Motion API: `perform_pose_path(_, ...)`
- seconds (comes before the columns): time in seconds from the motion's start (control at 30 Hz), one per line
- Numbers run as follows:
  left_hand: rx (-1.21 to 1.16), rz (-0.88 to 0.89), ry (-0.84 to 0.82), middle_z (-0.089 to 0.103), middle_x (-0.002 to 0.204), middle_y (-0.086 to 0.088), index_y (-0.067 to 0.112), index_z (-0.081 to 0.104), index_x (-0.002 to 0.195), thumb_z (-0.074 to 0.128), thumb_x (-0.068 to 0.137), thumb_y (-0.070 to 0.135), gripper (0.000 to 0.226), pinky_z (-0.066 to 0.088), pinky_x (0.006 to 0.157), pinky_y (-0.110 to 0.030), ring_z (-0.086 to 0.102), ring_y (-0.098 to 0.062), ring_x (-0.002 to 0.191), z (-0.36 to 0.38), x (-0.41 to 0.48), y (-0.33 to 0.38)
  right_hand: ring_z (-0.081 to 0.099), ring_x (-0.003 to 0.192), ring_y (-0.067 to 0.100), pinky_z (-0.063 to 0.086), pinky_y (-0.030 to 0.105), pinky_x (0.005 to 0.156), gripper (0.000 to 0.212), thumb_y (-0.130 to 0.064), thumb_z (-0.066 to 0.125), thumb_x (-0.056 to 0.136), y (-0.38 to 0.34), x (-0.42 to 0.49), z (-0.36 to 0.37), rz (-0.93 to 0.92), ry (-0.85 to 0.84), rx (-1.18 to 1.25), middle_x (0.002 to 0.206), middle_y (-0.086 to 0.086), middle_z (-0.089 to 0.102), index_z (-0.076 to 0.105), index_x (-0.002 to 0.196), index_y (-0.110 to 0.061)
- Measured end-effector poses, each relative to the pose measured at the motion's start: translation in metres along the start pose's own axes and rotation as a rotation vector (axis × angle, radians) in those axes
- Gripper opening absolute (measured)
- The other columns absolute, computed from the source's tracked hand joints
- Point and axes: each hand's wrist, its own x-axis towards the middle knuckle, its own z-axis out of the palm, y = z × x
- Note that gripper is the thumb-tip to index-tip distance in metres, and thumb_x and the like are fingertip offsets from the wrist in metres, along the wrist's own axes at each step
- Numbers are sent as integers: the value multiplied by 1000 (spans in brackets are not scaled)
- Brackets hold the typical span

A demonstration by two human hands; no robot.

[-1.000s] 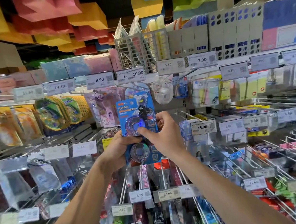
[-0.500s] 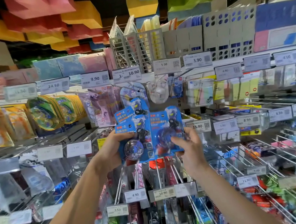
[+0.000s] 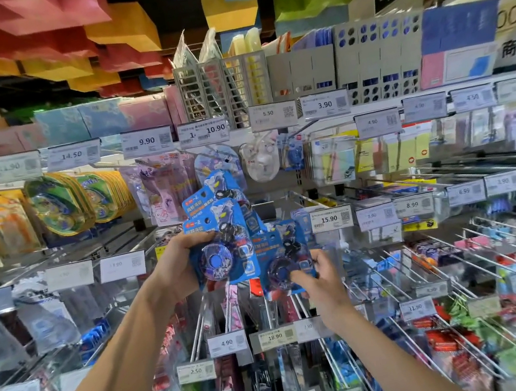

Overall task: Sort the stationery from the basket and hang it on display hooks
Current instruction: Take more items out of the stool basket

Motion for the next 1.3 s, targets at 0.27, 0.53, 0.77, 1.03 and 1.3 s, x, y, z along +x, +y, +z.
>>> perform_pose_path(0.27,26,4,3,77,99,-17,1,68,107,51,98,12,22,65,69,-42,76,-30,77,4,-5,1,49,124,19,40,39,105,65,-40,77,89,12,17,17,41,-5,-148,132,-8,52,41,141,-21)
perform_pose_path(0.53,48,37,-15,71,121,-23,0,64,126,72,73,15,55,62,82,-47,74,-35,90,1,-4,-2,59,98,19,52,36,93,45,-28,73,92,-7,50,30,90,34,-304,111,3,62,53,129,-12)
perform_pose_path(0.77,79,88,-40,73,114,-21,3,65,118,70,73,8,45,62,78,-45,74,-33,85,5,-6,4,67,76,28,58,44,72,62,-61,33,102,-30,46,40,-37,59,-702,84,11,67,59,81,-9)
perform_pose_path(1.03,74,112,-62,74,111,-22,-1,65,122,62,84,6,39,64,73,-42,75,-34,85,12,-11,1,37,57,9,33,28,58,60,-62,71,86,-63,-6,56,-347,-202,-330,63,2,45,48,74,-8)
perform_pose_path(1.3,-39,56,-52,77,106,-15,9,67,124,41,109,36,40,63,66,-36,77,-28,83,26,-15,2,34,145,9,31,43,122,103,-67,77,76,-55,-4,56,-221,-276,-71,155,-13,37,34,156,-20)
